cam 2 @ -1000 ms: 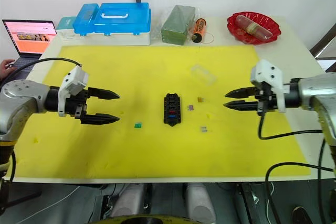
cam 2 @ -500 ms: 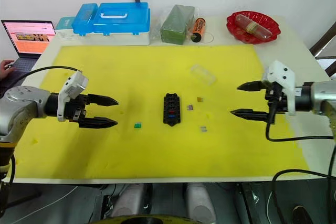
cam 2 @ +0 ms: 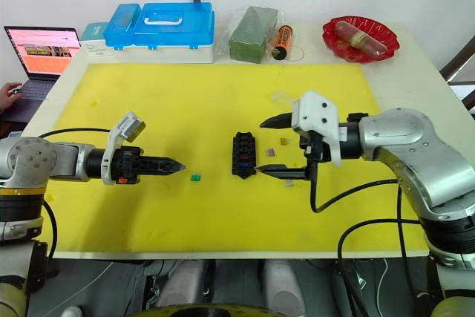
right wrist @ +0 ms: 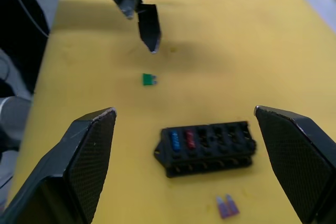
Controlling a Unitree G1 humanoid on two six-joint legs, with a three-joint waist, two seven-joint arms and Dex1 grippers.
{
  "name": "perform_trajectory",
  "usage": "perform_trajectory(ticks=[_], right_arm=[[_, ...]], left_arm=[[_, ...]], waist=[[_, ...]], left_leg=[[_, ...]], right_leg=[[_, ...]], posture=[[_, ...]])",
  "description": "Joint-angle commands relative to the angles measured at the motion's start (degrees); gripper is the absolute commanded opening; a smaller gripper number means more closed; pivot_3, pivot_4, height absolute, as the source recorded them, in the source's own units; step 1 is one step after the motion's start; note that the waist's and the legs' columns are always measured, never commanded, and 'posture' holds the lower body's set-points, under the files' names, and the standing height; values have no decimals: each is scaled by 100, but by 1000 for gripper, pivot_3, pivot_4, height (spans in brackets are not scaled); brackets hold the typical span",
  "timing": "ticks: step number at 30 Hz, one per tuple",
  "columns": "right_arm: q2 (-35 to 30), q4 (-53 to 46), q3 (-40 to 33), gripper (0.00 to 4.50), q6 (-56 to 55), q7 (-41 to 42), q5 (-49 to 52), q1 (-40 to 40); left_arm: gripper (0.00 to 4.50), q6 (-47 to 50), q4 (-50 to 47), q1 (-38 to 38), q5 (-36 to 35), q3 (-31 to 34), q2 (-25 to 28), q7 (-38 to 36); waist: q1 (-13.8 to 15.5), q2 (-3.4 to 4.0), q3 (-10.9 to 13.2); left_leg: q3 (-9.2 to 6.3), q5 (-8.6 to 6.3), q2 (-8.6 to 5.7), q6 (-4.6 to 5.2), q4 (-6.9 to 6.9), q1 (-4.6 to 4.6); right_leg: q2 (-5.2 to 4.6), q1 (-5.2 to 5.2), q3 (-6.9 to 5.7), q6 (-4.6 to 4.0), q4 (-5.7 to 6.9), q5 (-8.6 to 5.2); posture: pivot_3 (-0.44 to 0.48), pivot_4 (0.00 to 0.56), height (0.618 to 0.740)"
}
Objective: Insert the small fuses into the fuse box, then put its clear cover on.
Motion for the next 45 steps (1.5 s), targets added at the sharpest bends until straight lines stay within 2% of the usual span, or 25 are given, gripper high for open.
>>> perform_trajectory(ticks=[1,5,8,17,28,31,36,39,40,45], right_arm=[[127,-240,83,4478,21,-93,78,-188],[219,-194,198,4500,-53,-118,-10,-280],[266,-250,216,4500,54,-170,73,-362],[260,-310,235,4500,173,-220,102,-432],[308,-278,167,4500,313,-429,132,-566],[292,-247,171,4500,297,-419,118,-573],[262,-230,179,4500,289,-369,119,-558],[260,-222,187,4500,279,-356,108,-553],[258,-216,190,4500,282,-348,110,-553],[252,-178,208,4500,265,-318,84,-574]], left_arm=[[4500,174,308,-181,-320,83,98,309],[3597,174,691,-226,-643,-129,62,733],[3597,174,903,-250,-869,-211,76,983],[3597,174,1080,-203,-936,-187,-302,1442],[3597,174,1019,27,-909,-237,-617,1778],[3597,174,726,184,-966,-313,-663,1749],[3597,174,637,190,-896,-41,-906,1959],[3057,174,558,206,-884,66,-978,2051],[2752,174,557,214,-879,95,-997,2096],[2752,174,597,203,-778,246,-1098,2255]], waist=[[0,0,0],[3,0,0],[8,0,0],[11,0,0],[23,1,-2],[19,1,-3],[27,1,-3],[31,1,-3],[27,1,-3],[27,1,-3]], left_leg=[[-1,0,0,0,0,1],[-2,0,1,0,0,1],[-2,0,-1,-1,1,-1],[-3,0,-3,-1,1,-3],[-2,0,-9,-1,2,-1],[-3,0,-9,-2,2,-2],[-2,0,-10,-2,1,-2],[-2,0,-16,-2,4,-3],[-2,0,-18,-2,5,-4],[-2,0,-18,-2,4,-3]], right_leg=[[0,0,-1,0,1,0],[-3,0,0,-2,0,0],[-5,-1,0,-2,0,0],[-8,-1,0,-3,0,0],[-15,1,1,-3,-1,0],[-18,1,2,-4,-2,0],[-23,1,3,-4,-6,0],[-27,4,3,-3,-6,0],[-27,4,3,-2,-7,0],[-26,4,2,-2,-7,1]], posture=[[0,150,740],[0,150,740],[0,150,740],[0,150,740],[0,150,740],[0,150,740],[0,150,740],[0,150,740],[0,150,740],[0,150,740]])
